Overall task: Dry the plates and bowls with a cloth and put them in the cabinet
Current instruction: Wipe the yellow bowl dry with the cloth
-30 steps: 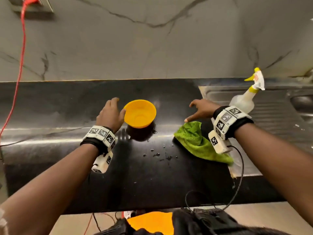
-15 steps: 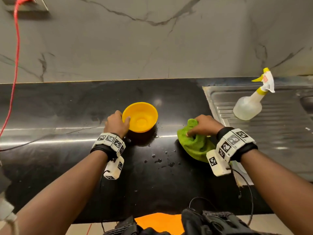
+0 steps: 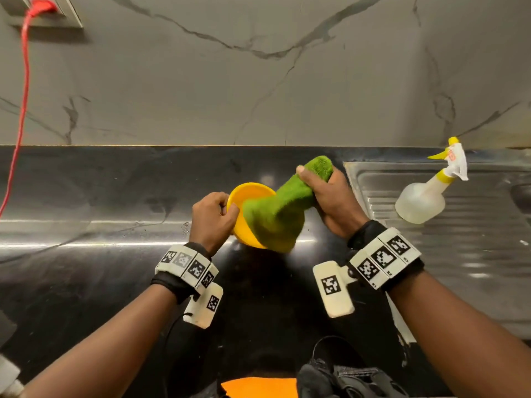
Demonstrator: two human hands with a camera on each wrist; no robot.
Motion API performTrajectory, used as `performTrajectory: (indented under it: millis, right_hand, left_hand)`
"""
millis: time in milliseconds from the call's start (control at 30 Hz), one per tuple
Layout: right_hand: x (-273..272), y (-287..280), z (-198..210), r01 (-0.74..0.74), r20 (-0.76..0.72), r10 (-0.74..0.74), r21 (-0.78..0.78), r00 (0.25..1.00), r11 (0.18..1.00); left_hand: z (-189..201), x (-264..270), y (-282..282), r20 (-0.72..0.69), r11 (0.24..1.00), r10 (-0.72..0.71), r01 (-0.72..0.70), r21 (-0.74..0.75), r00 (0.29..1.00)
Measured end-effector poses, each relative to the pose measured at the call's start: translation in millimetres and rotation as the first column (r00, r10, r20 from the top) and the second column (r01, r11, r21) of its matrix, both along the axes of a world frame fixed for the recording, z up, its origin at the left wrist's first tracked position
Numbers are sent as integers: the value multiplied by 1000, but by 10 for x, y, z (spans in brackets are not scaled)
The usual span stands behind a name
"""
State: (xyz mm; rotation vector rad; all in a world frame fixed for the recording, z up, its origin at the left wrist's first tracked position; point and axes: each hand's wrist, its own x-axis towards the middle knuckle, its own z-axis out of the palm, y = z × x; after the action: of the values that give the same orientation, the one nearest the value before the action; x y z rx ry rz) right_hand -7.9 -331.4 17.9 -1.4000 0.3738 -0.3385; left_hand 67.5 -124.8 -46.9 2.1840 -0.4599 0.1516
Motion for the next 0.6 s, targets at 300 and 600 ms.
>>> performTrajectory:
  millis: [300, 600]
  right_hand:
    - [-150, 335, -176, -269, -126, 279, -780, 952, 566]
    - [-347, 434, -75, -601, -482, 391, -745, 784, 288]
  left_hand:
    - [293, -197, -231, 21, 968, -9, 14, -249, 1000]
    - [346, -219, -255, -71, 900, -32, -3, -436, 997]
